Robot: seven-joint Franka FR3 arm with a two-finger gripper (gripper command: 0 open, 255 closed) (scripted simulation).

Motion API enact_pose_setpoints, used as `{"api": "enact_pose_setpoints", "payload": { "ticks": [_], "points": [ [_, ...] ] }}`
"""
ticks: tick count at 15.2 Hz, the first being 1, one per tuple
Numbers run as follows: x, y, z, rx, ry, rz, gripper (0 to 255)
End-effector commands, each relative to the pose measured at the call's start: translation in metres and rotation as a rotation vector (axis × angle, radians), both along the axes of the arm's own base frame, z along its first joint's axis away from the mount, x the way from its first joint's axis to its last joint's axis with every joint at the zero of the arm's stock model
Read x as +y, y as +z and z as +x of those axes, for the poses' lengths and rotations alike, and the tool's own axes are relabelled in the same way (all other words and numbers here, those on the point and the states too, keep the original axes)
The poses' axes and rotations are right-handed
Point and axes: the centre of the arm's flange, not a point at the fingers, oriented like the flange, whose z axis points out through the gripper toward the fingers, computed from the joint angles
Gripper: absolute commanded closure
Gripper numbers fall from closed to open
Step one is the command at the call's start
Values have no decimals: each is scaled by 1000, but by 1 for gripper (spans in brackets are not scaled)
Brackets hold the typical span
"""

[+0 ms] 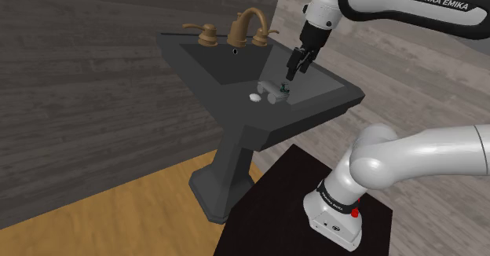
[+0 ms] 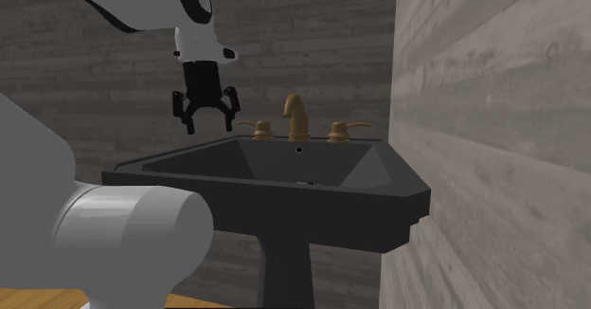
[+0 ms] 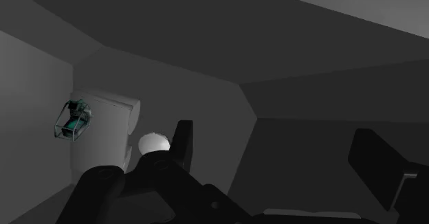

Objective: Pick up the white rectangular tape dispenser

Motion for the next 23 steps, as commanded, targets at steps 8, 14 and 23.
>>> {"api": "enact_pose_setpoints", "payload": {
  "ticks": [8,14,23],
  "points": [
    [-77,-37,41,19,-12,12,0],
    [-144,-70,76,35,-22,23,0],
    [-243,-121,125,59,-37,39,0]
  ]
}}
